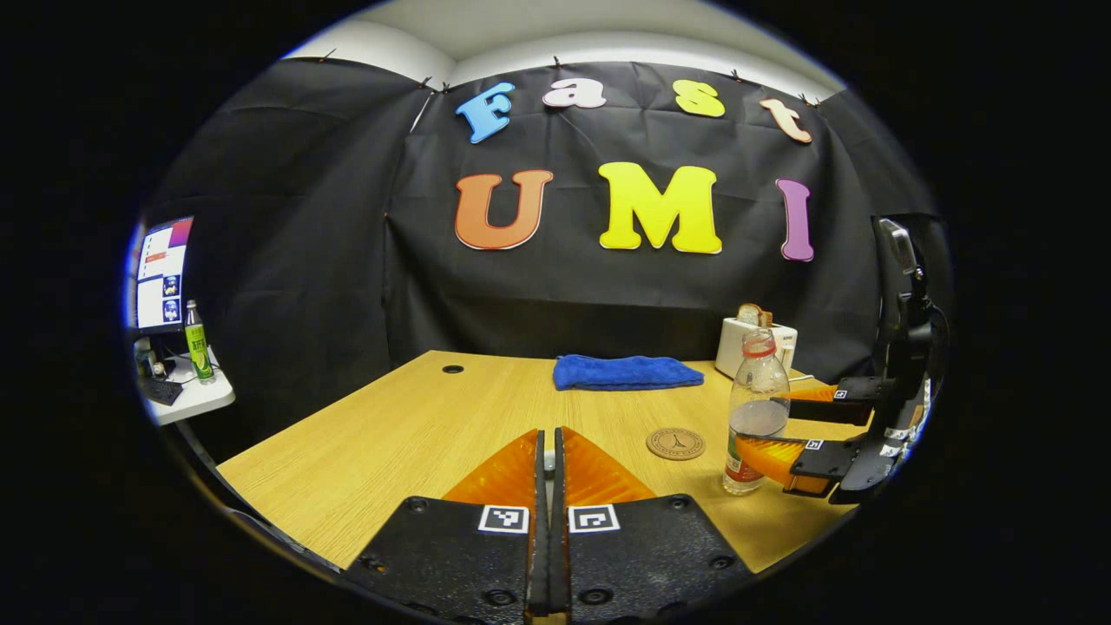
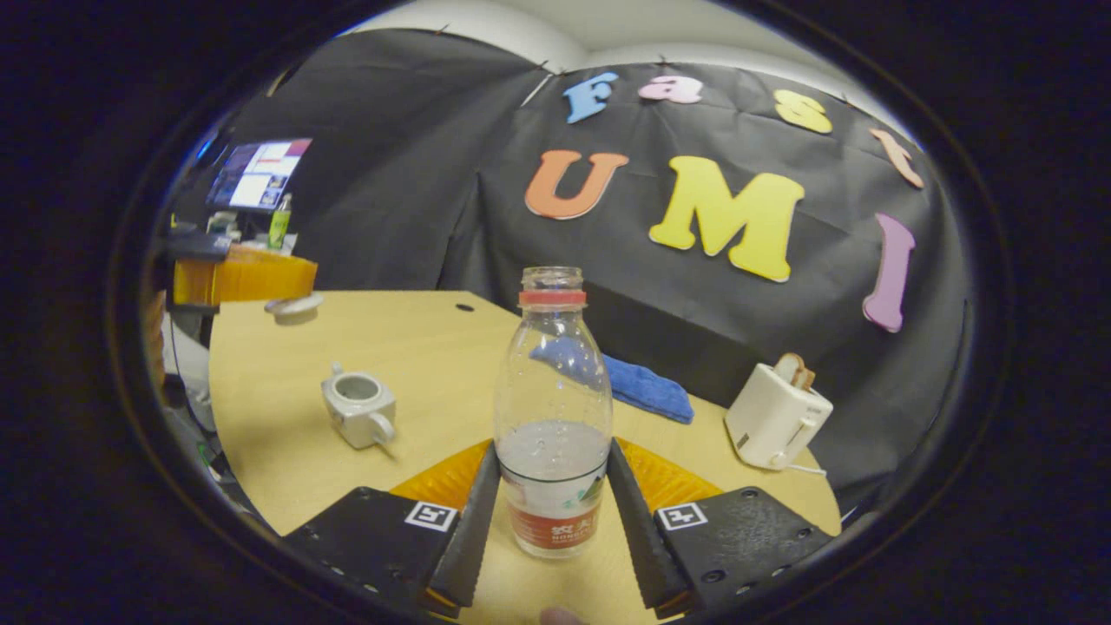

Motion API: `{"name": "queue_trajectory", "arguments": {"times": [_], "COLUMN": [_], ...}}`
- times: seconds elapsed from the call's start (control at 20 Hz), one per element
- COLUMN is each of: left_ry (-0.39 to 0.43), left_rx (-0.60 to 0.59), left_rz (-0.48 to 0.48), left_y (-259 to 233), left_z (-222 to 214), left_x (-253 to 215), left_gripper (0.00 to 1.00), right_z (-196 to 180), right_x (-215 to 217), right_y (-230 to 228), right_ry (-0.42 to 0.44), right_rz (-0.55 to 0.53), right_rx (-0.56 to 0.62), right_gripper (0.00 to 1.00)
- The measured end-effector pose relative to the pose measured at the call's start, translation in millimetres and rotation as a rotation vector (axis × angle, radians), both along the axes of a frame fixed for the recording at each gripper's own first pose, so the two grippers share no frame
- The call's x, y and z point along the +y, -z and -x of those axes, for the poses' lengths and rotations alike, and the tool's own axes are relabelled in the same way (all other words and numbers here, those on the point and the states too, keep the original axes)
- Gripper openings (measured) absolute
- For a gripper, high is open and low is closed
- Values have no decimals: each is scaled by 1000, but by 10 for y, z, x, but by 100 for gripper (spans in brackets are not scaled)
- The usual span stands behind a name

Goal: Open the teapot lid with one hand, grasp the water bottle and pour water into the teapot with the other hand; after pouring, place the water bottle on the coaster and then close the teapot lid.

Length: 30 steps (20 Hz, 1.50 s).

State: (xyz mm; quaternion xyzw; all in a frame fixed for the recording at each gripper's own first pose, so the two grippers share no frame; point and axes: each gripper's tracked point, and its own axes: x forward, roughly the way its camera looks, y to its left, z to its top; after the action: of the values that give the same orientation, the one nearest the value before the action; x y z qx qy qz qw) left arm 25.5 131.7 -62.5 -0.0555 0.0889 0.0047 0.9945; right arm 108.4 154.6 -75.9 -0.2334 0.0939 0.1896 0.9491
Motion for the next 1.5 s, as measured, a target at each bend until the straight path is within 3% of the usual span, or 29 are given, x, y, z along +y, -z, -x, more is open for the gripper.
{"name": "queue_trajectory", "arguments": {"times": [0.25,0.55,1.1,1.3,1.5], "left_ry": [-19,-33,-48,-39,-32], "left_rx": [5,-6,-5,-13,-25], "left_rz": [-4,20,19,18,16], "left_y": [23,14,30,0,-50], "left_z": [20,42,45,50,72], "left_x": [169,300,436,412,413], "left_gripper": [3,3,3,3,3], "right_z": [-122,-277,-423,-374,-428], "right_x": [164,355,503,608,599], "right_y": [-39,52,87,-33,-48], "right_ry": [-49,-99,-129,-136,-158], "right_rz": [217,544,893,1027,1105], "right_rx": [-35,-188,-406,-535,-546], "right_gripper": [68,68,69,69,70]}}
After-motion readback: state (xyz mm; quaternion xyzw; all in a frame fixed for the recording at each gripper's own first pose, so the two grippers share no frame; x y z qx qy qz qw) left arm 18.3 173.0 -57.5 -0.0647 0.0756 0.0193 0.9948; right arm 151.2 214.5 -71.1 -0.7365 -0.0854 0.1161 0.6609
